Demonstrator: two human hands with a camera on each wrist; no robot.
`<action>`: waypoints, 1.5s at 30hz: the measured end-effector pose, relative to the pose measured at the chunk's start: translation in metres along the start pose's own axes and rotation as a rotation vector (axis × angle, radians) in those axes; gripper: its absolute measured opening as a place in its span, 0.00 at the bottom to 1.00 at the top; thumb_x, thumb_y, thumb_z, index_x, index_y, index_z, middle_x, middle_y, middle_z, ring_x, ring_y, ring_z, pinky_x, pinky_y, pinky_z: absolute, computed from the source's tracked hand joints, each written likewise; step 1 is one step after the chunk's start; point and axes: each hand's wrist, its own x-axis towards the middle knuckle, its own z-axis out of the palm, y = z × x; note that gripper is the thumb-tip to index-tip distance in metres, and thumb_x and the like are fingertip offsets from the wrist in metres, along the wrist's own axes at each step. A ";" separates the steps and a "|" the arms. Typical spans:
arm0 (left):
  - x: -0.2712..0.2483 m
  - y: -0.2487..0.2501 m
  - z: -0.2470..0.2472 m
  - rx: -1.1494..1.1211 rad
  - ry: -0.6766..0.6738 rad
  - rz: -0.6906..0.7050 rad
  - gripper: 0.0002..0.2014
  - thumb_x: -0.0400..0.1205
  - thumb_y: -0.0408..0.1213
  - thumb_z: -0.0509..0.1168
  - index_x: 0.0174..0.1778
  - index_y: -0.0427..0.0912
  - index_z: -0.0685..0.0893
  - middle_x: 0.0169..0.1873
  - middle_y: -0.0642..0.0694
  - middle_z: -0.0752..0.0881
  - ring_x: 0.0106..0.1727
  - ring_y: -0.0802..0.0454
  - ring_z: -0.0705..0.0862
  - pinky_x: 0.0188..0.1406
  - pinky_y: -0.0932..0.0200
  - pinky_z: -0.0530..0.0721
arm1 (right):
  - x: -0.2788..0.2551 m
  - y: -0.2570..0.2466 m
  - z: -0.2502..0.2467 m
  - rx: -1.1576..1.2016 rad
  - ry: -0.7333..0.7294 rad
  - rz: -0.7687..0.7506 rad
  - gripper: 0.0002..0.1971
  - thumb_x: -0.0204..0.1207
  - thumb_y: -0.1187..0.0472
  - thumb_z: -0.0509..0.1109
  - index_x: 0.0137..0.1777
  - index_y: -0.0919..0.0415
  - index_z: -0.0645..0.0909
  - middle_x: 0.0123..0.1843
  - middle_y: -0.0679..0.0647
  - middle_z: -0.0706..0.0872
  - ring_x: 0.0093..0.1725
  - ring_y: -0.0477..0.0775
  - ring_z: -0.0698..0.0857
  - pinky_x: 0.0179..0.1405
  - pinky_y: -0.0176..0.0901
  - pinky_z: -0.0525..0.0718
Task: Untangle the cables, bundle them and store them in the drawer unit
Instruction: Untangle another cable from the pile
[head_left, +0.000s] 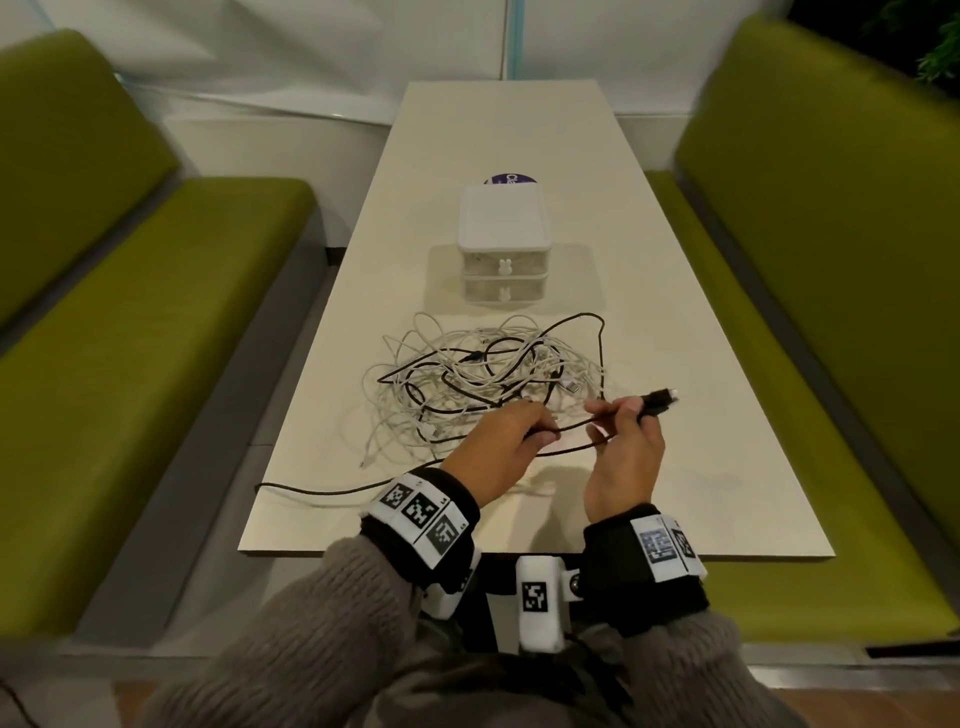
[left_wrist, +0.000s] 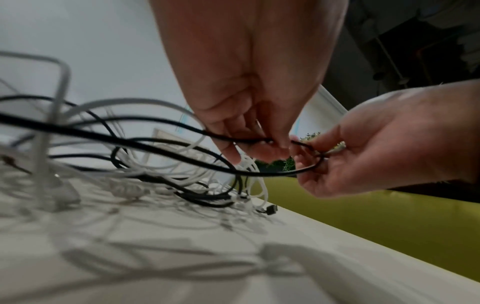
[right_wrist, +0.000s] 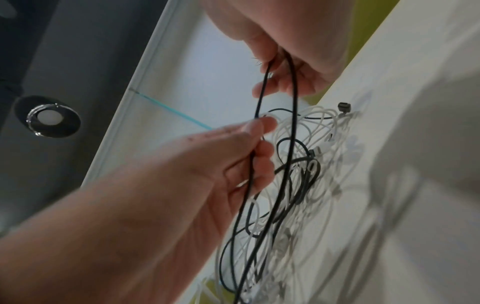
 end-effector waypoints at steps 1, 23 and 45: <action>0.000 -0.005 -0.005 0.060 -0.020 -0.013 0.07 0.82 0.33 0.63 0.52 0.35 0.82 0.48 0.41 0.84 0.46 0.50 0.78 0.45 0.61 0.73 | 0.001 -0.005 -0.001 0.080 0.005 0.027 0.13 0.88 0.59 0.52 0.41 0.57 0.70 0.30 0.52 0.82 0.31 0.47 0.80 0.41 0.44 0.81; 0.005 -0.022 -0.066 -0.222 0.074 -0.017 0.04 0.74 0.35 0.69 0.41 0.38 0.87 0.36 0.44 0.86 0.40 0.55 0.81 0.44 0.59 0.79 | -0.017 -0.020 0.034 -1.083 -0.553 -0.539 0.18 0.72 0.39 0.71 0.55 0.49 0.83 0.46 0.43 0.83 0.46 0.43 0.80 0.33 0.36 0.68; 0.011 -0.051 -0.054 0.151 0.074 -0.230 0.11 0.83 0.30 0.60 0.58 0.36 0.84 0.51 0.40 0.87 0.53 0.45 0.82 0.49 0.63 0.73 | -0.011 -0.032 0.031 -0.626 -0.380 -0.387 0.11 0.78 0.52 0.70 0.41 0.57 0.76 0.35 0.46 0.84 0.37 0.46 0.82 0.37 0.32 0.74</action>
